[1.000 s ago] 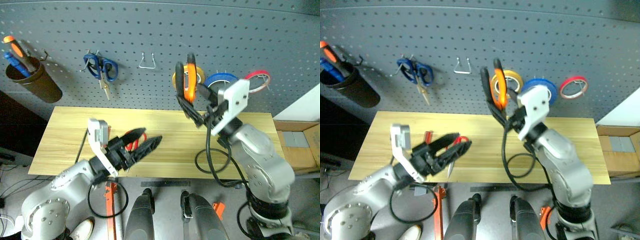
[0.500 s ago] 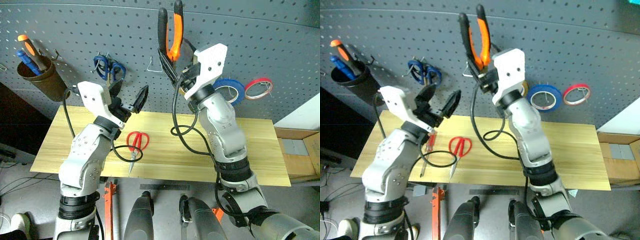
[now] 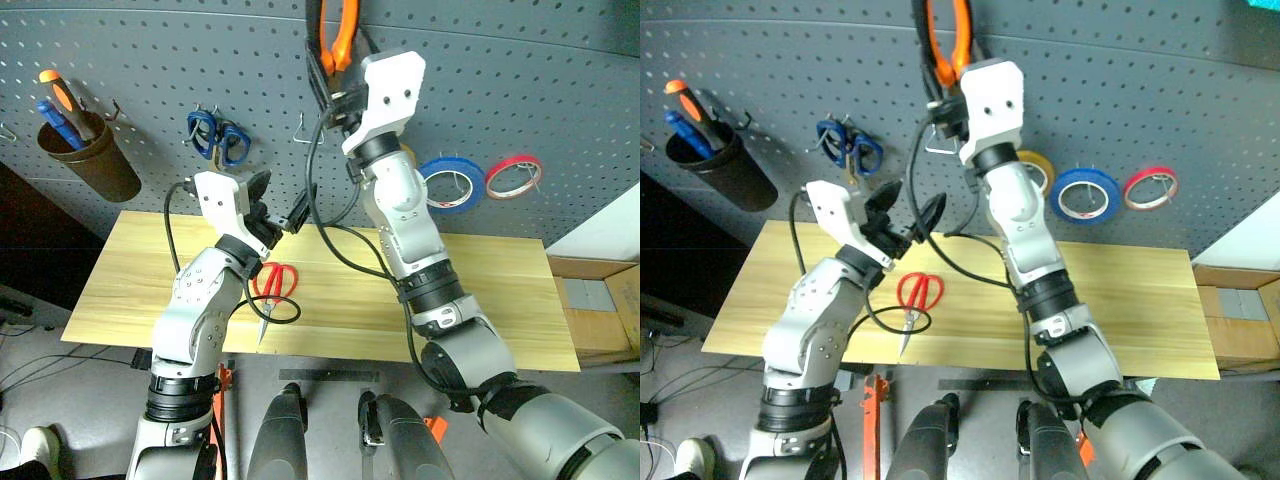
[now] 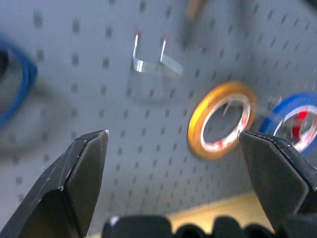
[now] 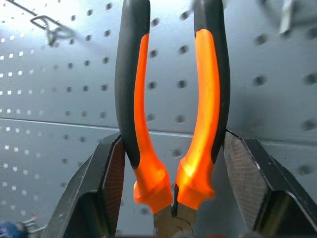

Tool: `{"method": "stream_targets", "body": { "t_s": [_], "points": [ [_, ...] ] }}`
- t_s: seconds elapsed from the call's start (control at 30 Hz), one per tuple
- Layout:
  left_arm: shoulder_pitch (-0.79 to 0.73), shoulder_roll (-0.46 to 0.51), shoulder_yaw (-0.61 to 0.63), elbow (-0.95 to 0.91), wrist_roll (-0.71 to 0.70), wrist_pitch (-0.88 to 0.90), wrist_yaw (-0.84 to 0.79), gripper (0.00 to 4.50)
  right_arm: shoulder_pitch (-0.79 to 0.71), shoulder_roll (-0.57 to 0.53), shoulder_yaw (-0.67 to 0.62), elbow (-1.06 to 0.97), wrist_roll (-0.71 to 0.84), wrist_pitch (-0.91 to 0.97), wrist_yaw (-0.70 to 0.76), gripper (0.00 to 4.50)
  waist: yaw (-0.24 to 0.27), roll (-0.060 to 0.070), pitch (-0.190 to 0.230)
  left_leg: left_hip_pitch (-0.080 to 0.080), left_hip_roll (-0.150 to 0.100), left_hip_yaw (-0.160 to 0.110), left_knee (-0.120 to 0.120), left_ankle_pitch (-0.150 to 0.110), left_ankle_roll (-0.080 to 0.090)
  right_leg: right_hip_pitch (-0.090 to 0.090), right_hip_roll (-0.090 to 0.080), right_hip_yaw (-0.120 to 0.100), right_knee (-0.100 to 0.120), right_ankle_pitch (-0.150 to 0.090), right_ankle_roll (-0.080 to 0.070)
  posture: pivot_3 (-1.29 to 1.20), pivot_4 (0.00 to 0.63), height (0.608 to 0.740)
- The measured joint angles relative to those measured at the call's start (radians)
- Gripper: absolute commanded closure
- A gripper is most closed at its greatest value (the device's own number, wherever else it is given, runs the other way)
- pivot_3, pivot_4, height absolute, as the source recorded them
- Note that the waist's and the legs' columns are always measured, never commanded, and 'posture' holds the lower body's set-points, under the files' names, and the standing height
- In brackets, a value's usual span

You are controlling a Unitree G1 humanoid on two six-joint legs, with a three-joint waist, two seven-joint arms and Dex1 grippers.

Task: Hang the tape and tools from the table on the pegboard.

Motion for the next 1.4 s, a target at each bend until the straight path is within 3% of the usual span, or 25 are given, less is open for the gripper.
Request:
{"method": "stream_targets", "body": {
  "t_s": [0.5, 0.67, 0.87, 1.03, 1.2, 1.4],
  "points": [
    [-0.06, 0.001, 0.019, 0.114, 0.034, -0.045, -0.051, 0.0, -0.028, 0.006, -0.016, 0.395, -0.02, -0.2, -0.029, 2.05, 0.02, 0.001, 0.0, 0.003, 0.0, -0.001, 0.002, 0.002, 0.004, 0.001, -0.001, -0.001, 0.006, 0.001, -0.002, 0.25, 0.284, 0.74],
    [-0.042, 0.009, 0.02, 0.113, 0.035, -0.037, -0.053, 0.0, -0.048, 0.008, -0.023, 0.431, -0.024, -0.199, -0.023, 2.05, 0.02, 0.001, 0.001, 0.005, 0.0, -0.002, 0.002, 0.002, 0.004, 0.002, -0.001, -0.001, 0.006, 0.001, -0.002, 0.25, 0.298, 0.74],
    [-0.041, 0.019, 0.02, 0.113, 0.04, -0.037, -0.07, 0.0, 0.019, -0.008, -0.009, 0.411, -0.063, -0.111, -0.031, 0.09, 0.019, 0.001, 0.001, 0.012, 0.0, 0.0, 0.0, 0.002, 0.005, 0.008, -0.001, 0.001, 0.006, -0.002, 0.002, 0.22, 0.3, 0.74],
    [0.014, 0.02, 0.005, 0.112, 0.082, -0.018, -0.055, 0.0, 0.245, -0.073, 0.012, 0.14, -0.067, 0.012, 0.019, 0.04, 0.019, 0.002, 0.002, 0.011, 0.0, 0.0, -0.001, 0.002, 0.005, 0.007, -0.002, 0.002, 0.005, -0.002, 0.002, 0.16, 0.316, 0.74],
    [0.19, 0.034, -0.025, 0.065, 0.173, 0.023, 0.004, 0.0, 0.568, -0.206, 0.101, -0.408, -0.032, 0.269, 0.215, 0.04, 0.009, 0.006, 0.005, 0.012, 0.0, 0.0, -0.003, 0.001, 0.006, 0.006, -0.002, 0.004, 0.004, -0.003, 0.003, 0.13, 0.33, 0.74],
    [0.387, 0.023, -0.027, -0.016, 0.27, 0.084, 0.113, 0.0, 0.851, -0.408, 0.212, -0.901, 0.186, 0.649, 0.492, 0.04, -0.012, 0.012, 0.009, 0.018, 0.002, -0.001, -0.004, 0.001, 0.005, 0.009, -0.001, 0.005, 0.005, -0.007, -0.001, 0.09, 0.357, 0.74]
  ]
}}
